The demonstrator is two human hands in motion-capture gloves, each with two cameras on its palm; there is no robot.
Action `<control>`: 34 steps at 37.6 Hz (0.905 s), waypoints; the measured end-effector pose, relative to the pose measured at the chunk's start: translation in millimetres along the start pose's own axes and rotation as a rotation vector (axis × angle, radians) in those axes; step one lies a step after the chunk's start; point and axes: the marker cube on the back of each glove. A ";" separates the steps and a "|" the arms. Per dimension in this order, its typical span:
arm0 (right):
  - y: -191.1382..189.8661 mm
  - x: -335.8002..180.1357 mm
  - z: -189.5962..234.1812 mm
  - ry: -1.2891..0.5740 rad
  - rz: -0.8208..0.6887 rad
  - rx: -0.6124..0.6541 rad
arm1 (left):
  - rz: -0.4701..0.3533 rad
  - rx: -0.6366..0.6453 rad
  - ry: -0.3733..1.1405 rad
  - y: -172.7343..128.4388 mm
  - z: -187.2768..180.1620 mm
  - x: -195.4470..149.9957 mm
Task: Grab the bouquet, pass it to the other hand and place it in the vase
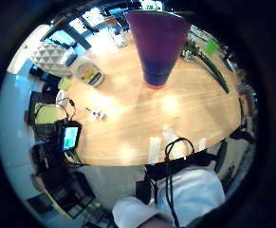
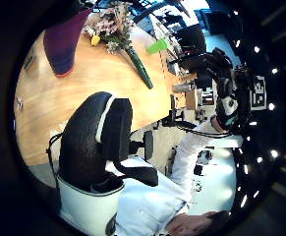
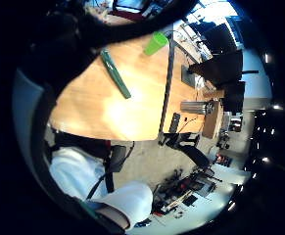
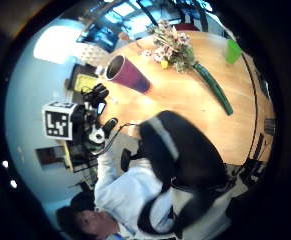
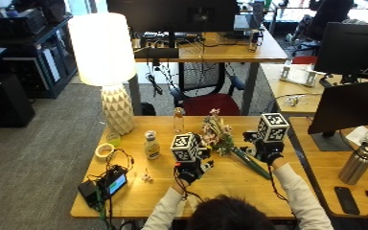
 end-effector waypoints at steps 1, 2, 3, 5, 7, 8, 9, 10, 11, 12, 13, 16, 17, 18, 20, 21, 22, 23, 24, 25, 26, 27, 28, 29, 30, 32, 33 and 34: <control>3.7 0.3 -2.8 -0.007 0.008 -0.008 | 0.008 0.002 -0.003 1.2 -3.7 2.9; 6.9 0.7 -5.5 -0.013 0.017 -0.017 | 0.015 0.006 -0.006 1.6 -6.5 5.0; 9.0 1.5 -7.8 -0.016 0.025 -0.025 | 0.019 0.010 -0.009 1.2 -7.9 6.4; 9.8 6.0 -12.5 -0.021 0.047 -0.037 | 0.023 0.020 -0.014 -2.3 -7.2 8.0; 5.6 15.8 -18.0 -0.025 0.082 -0.046 | 0.031 0.034 -0.020 -5.2 -6.9 11.2; 1.9 22.1 -20.7 -0.027 0.104 -0.049 | 0.037 0.041 -0.023 -4.9 -8.4 13.7; -2.4 28.4 -22.8 -0.031 0.124 -0.050 | 0.044 0.046 -0.026 -3.5 -10.5 16.6; -7.1 34.3 -24.4 -0.037 0.142 -0.049 | 0.050 0.050 -0.027 -1.9 -12.4 19.2; -12.2 40.1 -25.3 -0.045 0.158 -0.046 | 0.053 0.052 -0.028 -0.7 -13.4 21.4; -17.6 46.2 -25.7 -0.056 0.175 -0.042 | 0.057 0.053 -0.028 -0.1 -13.6 23.1; -23.4 52.8 -25.5 -0.067 0.194 -0.040 | 0.060 0.054 -0.028 0.1 -13.4 24.5; -39.1 71.5 -21.8 -0.095 0.254 -0.038 | 0.066 0.056 -0.031 0.1 -12.0 27.0; -43.4 76.5 -19.5 -0.101 0.272 -0.039 | 0.066 0.057 -0.032 -0.3 -11.2 27.2; -47.7 81.5 -16.2 -0.105 0.288 -0.041 | 0.064 0.058 -0.033 -0.4 -10.7 27.4; -58.9 93.5 -4.2 -0.115 0.321 -0.050 | 0.066 0.055 -0.034 1.8 -11.6 28.7; -65.8 100.5 4.7 -0.123 0.336 -0.058 | 0.070 0.051 -0.034 3.8 -12.8 29.6; -72.7 107.3 14.8 -0.134 0.348 -0.066 | 0.076 0.045 -0.032 6.2 -14.3 30.8; -79.1 113.5 25.5 -0.145 0.356 -0.075 | 0.082 0.037 -0.030 8.8 -15.8 32.0; -84.7 119.0 36.7 -0.153 0.363 -0.084 | 0.087 0.027 -0.026 11.3 -16.8 33.2; -89.8 124.3 48.4 -0.155 0.370 -0.094 | 0.089 0.017 -0.021 13.0 -16.8 34.0; -94.0 129.0 60.3 -0.153 0.377 -0.106 | 0.089 0.007 -0.016 13.9 -15.9 34.4; -96.3 132.0 71.5 -0.151 0.383 -0.122 | 0.088 0.001 -0.014 14.0 -14.6 34.5; -94.9 131.9 80.5 -0.151 0.390 -0.145 | 0.088 -0.001 -0.013 13.9 -13.7 34.6; -88.5 127.6 86.0 -0.157 0.398 -0.174 | 0.088 0.002 -0.014 13.9 -13.5 34.8; -77.6 119.5 88.1 -0.166 0.405 -0.206 | 0.089 0.007 -0.016 14.1 -14.0 35.1; -54.2 101.1 88.9 -0.184 0.410 -0.256 | 0.088 0.016 -0.018 14.6 -15.3 35.5; -47.7 95.6 92.0 -0.188 0.409 -0.266 | 0.086 0.018 -0.019 14.2 -15.0 35.3; -45.3 93.4 97.7 -0.188 0.410 -0.271 | 0.082 0.020 -0.020 13.3 -14.1 34.8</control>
